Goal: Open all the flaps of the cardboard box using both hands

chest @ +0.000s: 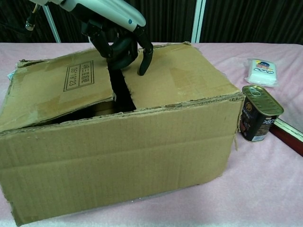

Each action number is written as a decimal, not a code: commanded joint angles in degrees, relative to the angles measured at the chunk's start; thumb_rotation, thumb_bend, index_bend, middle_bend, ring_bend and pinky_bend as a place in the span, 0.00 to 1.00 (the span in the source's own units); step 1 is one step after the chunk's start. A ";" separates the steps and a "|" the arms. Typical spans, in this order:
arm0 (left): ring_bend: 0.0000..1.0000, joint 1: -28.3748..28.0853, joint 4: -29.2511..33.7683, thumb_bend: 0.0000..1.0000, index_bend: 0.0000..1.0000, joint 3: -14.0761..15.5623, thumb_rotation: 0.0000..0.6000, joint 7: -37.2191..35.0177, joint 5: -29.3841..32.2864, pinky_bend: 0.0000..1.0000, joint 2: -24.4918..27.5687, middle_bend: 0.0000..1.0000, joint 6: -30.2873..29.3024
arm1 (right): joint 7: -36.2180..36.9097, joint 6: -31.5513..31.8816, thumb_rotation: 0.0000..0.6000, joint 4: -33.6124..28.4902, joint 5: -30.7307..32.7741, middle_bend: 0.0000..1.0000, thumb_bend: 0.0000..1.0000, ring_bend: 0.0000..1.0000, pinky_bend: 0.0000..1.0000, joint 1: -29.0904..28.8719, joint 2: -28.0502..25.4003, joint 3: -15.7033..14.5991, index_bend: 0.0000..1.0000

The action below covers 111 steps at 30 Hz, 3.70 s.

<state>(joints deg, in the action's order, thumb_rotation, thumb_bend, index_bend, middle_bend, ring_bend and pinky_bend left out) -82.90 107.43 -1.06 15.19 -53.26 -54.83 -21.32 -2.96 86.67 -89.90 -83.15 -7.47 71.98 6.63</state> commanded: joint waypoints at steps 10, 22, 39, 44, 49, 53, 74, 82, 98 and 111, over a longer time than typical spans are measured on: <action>0.46 1.52 2.52 1.00 0.34 -2.04 1.00 -5.13 -1.15 0.51 5.67 0.60 1.50 | 0.13 -0.21 1.00 -0.05 0.08 0.00 0.18 0.00 0.21 0.10 0.22 0.12 0.00; 0.46 3.83 5.72 1.00 0.34 -5.82 1.00 -11.29 -3.21 0.52 10.93 0.60 4.37 | 0.14 -0.49 1.00 -0.10 0.39 0.00 0.18 0.00 0.21 0.20 0.45 0.27 0.00; 0.47 8.17 8.72 1.00 0.34 -13.28 1.00 -21.34 -5.64 0.54 18.57 0.61 11.11 | 0.54 -0.76 1.00 -0.12 0.78 0.00 0.18 0.00 0.21 0.36 0.49 0.53 0.00; 0.47 10.92 9.96 1.00 0.34 -16.11 1.00 -23.64 -7.30 0.54 20.87 0.61 11.59 | 0.47 -0.77 1.00 -0.07 0.67 0.00 0.18 0.00 0.21 0.38 0.52 0.52 0.00; 0.47 13.99 11.72 1.00 0.34 -19.24 1.00 -25.88 -9.38 0.54 23.86 0.61 13.06 | 0.45 -0.79 1.00 -0.07 0.72 0.00 0.18 0.00 0.21 0.43 0.56 0.55 0.00; 0.47 16.44 13.19 1.00 0.34 -21.27 1.00 -27.06 -10.98 0.55 26.04 0.61 13.74 | 0.39 -0.78 1.00 -0.04 0.63 0.00 0.18 0.00 0.21 0.45 0.57 0.54 0.00; 0.47 33.54 21.64 1.00 0.34 -31.00 1.00 -34.78 -20.84 0.55 40.01 0.61 11.42 | 0.35 -1.06 1.00 0.18 0.95 0.00 0.18 0.00 0.21 0.43 0.91 0.77 0.00; 0.47 40.94 22.73 1.00 0.34 -29.83 1.00 -40.46 -29.98 0.55 44.46 0.61 5.22 | 0.33 -1.06 1.00 0.30 1.14 0.00 0.18 0.00 0.21 0.45 1.01 0.93 0.00; 0.47 49.19 18.93 1.00 0.34 -22.49 1.00 -62.71 -57.10 0.55 51.65 0.61 -10.75 | 0.18 -1.15 1.00 0.05 1.36 0.00 0.18 0.00 0.21 0.55 0.95 0.98 0.00; 0.47 54.10 11.76 1.00 0.34 -17.84 1.00 -75.31 -71.16 0.55 52.91 0.61 -19.99 | -0.05 -0.96 1.00 -0.12 1.22 0.00 0.18 0.00 0.21 0.67 0.95 0.96 0.00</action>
<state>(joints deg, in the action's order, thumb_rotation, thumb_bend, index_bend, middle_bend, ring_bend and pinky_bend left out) -29.39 119.74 -19.46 -59.46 -123.69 -1.69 -40.85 -3.01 85.71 -90.02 -81.93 -6.80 72.92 7.58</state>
